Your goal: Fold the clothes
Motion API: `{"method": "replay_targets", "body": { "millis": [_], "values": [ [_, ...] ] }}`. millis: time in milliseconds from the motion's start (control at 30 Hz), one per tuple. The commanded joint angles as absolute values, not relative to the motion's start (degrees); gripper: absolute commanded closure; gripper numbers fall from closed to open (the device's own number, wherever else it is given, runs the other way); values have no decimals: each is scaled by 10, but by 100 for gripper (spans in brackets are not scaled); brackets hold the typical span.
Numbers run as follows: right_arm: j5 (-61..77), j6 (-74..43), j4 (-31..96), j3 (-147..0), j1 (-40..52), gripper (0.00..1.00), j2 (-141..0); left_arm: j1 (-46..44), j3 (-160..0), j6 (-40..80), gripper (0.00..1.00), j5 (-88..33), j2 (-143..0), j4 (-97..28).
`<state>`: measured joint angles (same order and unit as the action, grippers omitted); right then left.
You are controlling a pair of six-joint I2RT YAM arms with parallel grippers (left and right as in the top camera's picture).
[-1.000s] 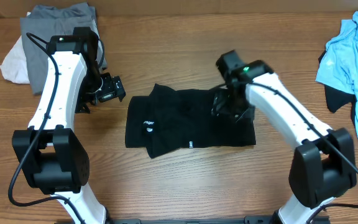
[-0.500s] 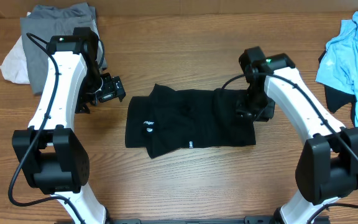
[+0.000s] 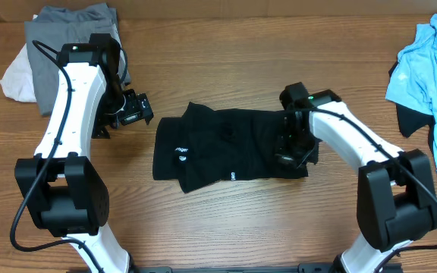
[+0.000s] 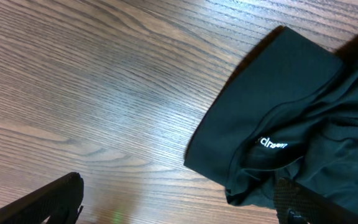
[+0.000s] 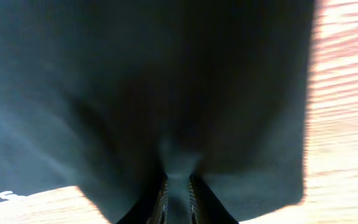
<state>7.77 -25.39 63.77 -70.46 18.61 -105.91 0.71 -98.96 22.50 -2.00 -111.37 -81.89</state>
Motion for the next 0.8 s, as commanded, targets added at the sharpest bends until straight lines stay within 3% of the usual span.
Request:
{"method": "replay_targets", "body": {
  "millis": [0,267,433,600,667,767],
  "values": [
    [104,-302,610,-684,211,83,-1050,-3,-988,223,0,-26,-1113,-820],
    [104,-395,531,-644,238,82,-1052,-4,-988,223,0,-26,-1113,-822],
    [103,-395,563,-682,233,87,-1051,-5,-988,223,0,-26,-1113,-822],
    [102,-388,607,-755,232,85,-1051,-5,-988,223,0,-26,-1113,-822],
    [101,-386,608,-777,232,80,-1051,-5,-988,222,0,-26,-1113,-823],
    [101,-386,592,-795,228,59,-1051,-5,-987,223,0,-26,-1113,-822]
  ]
}}
